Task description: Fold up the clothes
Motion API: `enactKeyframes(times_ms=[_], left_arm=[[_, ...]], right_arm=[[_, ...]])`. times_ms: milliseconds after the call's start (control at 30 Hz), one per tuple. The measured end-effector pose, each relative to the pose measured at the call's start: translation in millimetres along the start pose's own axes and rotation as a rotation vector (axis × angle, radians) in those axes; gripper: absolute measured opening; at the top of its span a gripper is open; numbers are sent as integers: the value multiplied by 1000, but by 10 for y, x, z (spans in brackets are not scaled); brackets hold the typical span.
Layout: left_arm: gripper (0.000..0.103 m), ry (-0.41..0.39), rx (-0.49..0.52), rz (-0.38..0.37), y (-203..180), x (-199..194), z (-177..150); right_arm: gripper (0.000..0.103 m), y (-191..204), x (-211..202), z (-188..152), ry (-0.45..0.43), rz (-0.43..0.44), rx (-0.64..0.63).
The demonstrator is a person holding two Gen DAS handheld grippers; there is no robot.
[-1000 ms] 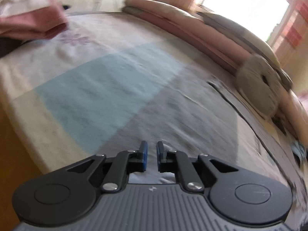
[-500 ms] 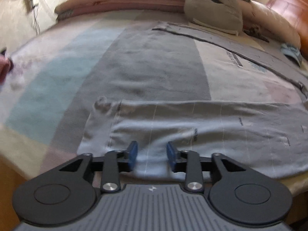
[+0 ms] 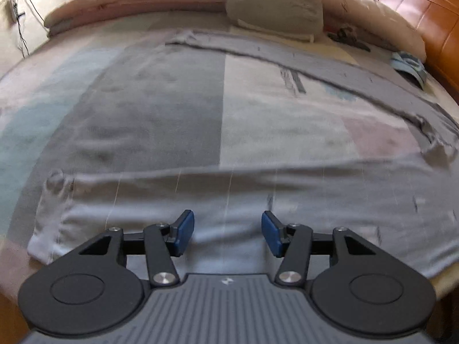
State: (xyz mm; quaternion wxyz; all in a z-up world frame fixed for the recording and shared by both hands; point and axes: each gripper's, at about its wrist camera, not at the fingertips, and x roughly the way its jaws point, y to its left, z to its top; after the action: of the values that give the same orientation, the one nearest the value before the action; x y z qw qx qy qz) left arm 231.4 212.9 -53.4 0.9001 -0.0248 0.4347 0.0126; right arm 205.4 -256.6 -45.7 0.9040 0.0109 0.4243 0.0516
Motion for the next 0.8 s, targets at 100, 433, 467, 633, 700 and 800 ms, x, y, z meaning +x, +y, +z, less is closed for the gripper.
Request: enactKeyframes(times_ms=[100,433,467,633,700,800], left_arm=[[59,-30,41,-9,-243,-39,157],[60,29,67,-6,-893,30,149],[60,29,75,-8,-962,13,147],[63,5,174,-63,-1419,-41,194],[65,9,215,-106,-1592,-41,157],[65,41,256,-141,-1752,-45,17]], right_arm=[[60,-296,115,118,-49,-46,3],[64,-925,124,-260,-36,-108,-9],[65,-925,104,-249,-24,-108,-13],[67,-834,79,-49,-32,-72,-89],[74,-727,88,44,-74,-4,-144],[75,-591,213,100,-80,87,-195]])
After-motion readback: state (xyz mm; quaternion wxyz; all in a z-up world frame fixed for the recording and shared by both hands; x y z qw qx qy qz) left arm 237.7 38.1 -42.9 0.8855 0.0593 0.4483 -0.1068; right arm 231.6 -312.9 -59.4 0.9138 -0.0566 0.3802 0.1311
